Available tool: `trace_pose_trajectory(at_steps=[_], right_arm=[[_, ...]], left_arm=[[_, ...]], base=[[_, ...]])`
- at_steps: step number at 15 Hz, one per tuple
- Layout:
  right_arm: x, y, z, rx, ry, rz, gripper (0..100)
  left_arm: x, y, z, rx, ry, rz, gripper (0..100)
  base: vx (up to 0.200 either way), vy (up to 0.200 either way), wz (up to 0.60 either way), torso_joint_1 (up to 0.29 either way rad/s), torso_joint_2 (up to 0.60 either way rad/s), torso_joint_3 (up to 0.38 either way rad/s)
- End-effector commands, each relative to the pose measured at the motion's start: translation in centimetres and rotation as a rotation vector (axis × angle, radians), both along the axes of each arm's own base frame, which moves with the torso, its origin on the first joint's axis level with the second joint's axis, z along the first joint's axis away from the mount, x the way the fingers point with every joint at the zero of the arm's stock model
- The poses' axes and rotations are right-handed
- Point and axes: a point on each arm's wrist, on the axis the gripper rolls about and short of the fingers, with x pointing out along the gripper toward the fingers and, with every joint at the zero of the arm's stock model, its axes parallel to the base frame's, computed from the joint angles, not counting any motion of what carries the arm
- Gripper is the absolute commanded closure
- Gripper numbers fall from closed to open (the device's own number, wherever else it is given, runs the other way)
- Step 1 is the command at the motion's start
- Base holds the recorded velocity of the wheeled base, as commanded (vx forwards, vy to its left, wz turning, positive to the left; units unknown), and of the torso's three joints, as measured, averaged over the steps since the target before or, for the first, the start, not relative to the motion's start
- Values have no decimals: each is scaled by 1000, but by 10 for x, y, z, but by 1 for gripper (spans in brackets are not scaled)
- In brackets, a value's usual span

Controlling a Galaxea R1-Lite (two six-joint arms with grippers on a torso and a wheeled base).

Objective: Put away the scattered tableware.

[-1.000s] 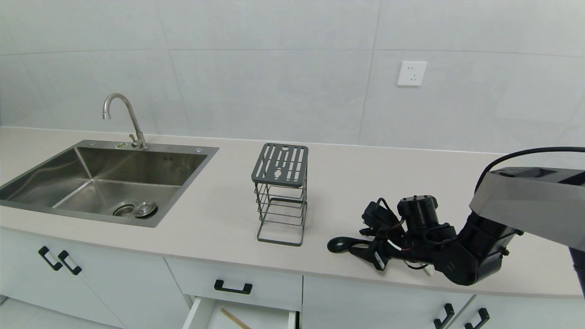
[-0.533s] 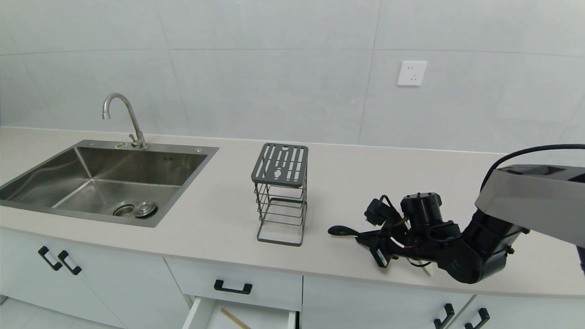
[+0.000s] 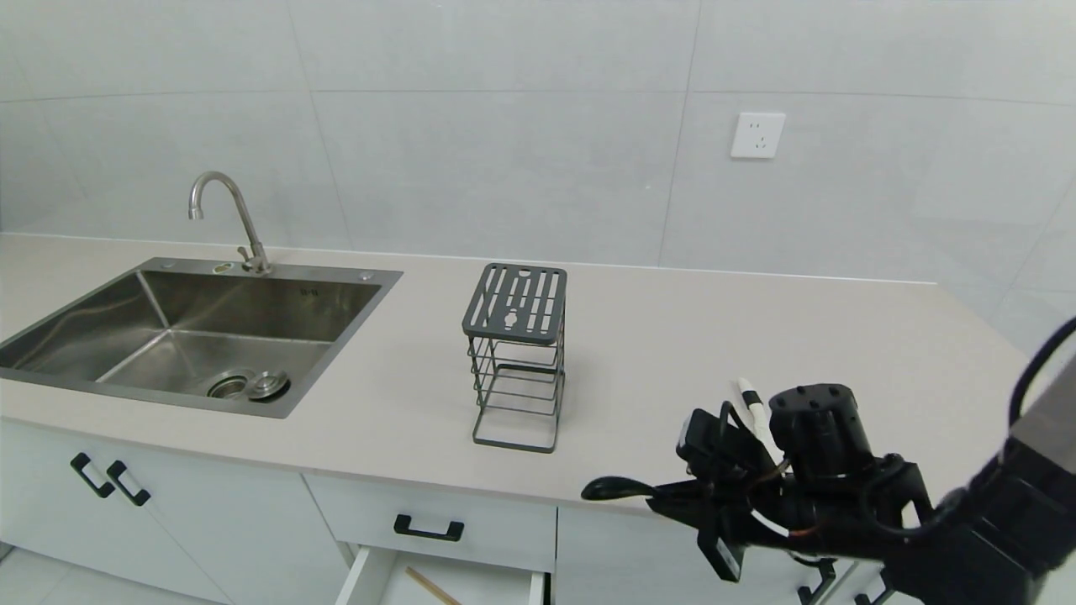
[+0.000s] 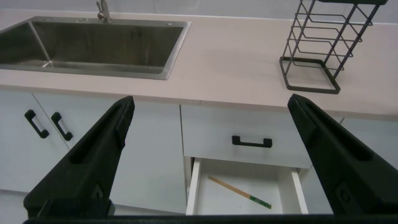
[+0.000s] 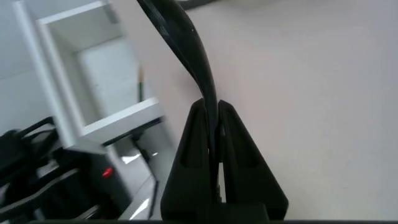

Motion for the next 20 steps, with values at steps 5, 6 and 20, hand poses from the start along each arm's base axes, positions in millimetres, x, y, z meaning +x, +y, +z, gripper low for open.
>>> trace_pose_trajectory(at_steps=[5, 6, 20], right_arm=[[-58, 12, 23, 30, -19, 156, 100], [-57, 22, 27, 56, -20, 163, 100], [-64, 127, 46, 220, 7, -41, 100]], left_arm=[[0, 0, 0, 0, -1, 0, 0], [0, 0, 0, 0, -1, 0, 0], [0, 0, 0, 0, -1, 0, 0]], base=[[0, 0, 0, 0, 0, 0], [0, 0, 0, 0, 0, 0], [0, 0, 0, 0, 0, 0]])
